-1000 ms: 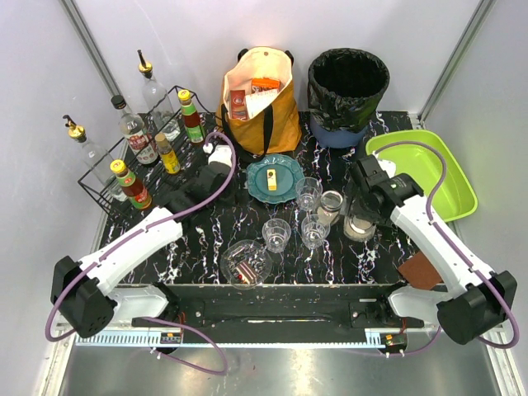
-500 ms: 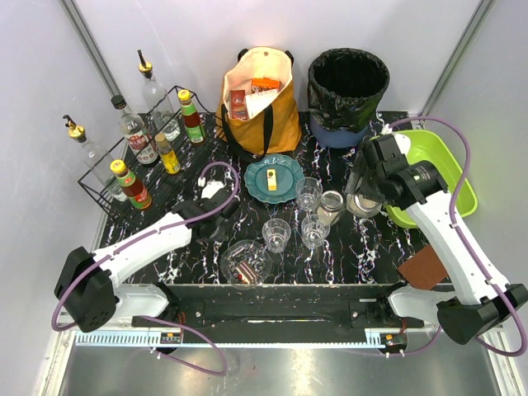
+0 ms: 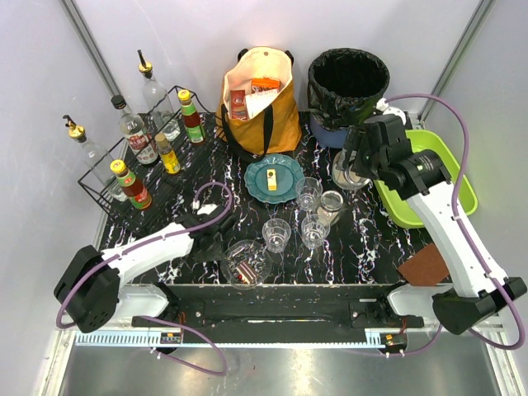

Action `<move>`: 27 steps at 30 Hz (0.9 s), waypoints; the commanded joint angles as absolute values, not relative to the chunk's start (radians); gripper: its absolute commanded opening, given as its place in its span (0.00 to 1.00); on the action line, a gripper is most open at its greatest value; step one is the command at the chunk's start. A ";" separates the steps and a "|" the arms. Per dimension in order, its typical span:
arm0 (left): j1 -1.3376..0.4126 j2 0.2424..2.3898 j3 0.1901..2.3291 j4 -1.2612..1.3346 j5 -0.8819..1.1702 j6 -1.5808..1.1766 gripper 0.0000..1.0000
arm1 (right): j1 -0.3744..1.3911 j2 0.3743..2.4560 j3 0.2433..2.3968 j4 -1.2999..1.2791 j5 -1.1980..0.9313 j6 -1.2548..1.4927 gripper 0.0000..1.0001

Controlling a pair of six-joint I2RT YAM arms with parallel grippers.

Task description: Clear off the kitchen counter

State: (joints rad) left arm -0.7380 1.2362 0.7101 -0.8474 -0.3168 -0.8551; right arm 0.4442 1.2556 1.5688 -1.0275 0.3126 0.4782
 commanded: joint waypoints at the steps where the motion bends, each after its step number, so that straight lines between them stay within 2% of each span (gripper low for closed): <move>1: -0.742 1.252 0.663 -0.724 -0.207 -0.888 0.38 | 0.449 1.295 1.654 -0.904 0.249 0.459 0.17; 8: -0.768 1.235 0.657 -0.640 -0.144 -0.851 0.38 | 0.451 1.382 1.690 -0.882 0.132 0.462 0.11; 14: -0.808 1.247 0.635 -0.566 -0.127 -0.851 0.39 | 0.537 1.425 1.654 -0.747 0.055 0.434 0.09; 16: -0.811 1.223 0.643 -0.600 -0.184 -0.870 0.43 | 0.595 1.457 1.635 -0.666 0.040 0.411 0.09; 17: -0.811 1.198 0.653 -0.632 -0.219 -0.882 0.50 | 0.616 1.466 1.629 -0.632 0.029 0.402 0.09; 21: -0.808 1.066 0.724 -0.753 -0.415 -0.910 0.64 | 0.707 1.563 1.661 -0.581 0.049 0.365 0.09; 27: -0.805 0.924 0.902 -0.981 -0.672 -0.930 0.66 | 0.828 1.712 1.713 -0.528 0.068 0.333 0.09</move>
